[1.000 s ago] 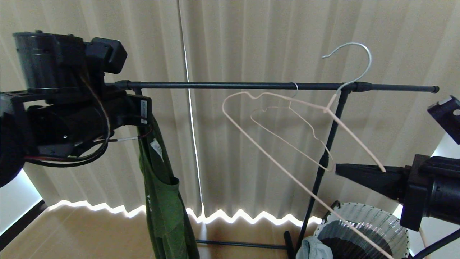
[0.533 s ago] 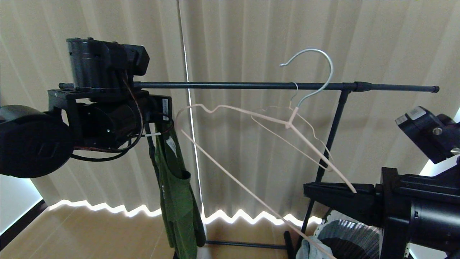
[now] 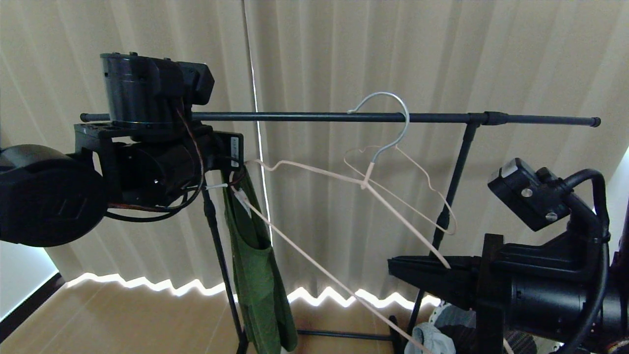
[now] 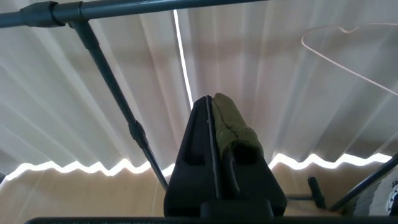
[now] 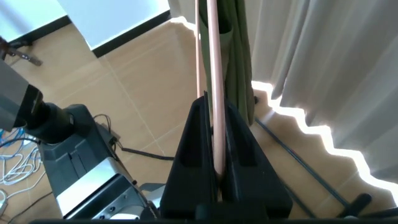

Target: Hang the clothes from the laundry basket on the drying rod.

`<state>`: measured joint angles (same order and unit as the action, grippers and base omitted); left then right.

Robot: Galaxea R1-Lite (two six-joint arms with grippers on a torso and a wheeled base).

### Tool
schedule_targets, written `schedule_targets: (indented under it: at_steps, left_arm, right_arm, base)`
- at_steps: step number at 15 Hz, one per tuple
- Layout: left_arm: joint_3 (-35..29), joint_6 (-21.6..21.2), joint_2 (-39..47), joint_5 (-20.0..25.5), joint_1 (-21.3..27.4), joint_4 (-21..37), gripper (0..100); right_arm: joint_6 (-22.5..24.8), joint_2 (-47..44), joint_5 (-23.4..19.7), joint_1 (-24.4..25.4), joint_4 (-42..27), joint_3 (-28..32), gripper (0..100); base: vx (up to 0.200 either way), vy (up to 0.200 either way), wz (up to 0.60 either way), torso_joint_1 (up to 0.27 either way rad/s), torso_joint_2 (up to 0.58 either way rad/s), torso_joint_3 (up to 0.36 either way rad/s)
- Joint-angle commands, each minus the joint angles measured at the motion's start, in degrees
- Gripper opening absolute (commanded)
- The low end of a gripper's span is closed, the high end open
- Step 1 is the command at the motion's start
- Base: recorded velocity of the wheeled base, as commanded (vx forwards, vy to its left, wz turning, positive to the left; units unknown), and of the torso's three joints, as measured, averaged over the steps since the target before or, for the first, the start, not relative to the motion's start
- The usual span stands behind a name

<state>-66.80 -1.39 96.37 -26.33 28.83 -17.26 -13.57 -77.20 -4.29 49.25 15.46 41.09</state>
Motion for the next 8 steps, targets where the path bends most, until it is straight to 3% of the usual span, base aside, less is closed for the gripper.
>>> schedule_targets:
  at_steps: [1,5,8]
  left_arm:
    - [0.2,0.0,-0.2,-0.1,0.0,-0.1,0]
    - [0.4,0.0,-0.3,-0.7,0.0,0.0,0]
    - [0.4,-0.1,-0.3,-4.8,0.1,0.4,0]
  right_arm:
    - [-0.1,-1.3,0.0,0.2,0.0,0.6,0]
    - [-0.7,-4.4,1.2,0.1,0.0,2.9,0]
    - [-2.2,-6.2,2.9,0.1,0.0,4.7,0]
  base:
    - [0.000,0.000,0.00,0.000,0.00,0.000]
    - [0.000,0.000,0.00,0.000,0.00,0.000]
    - [0.000,0.000,0.00,0.000,0.00,0.000]
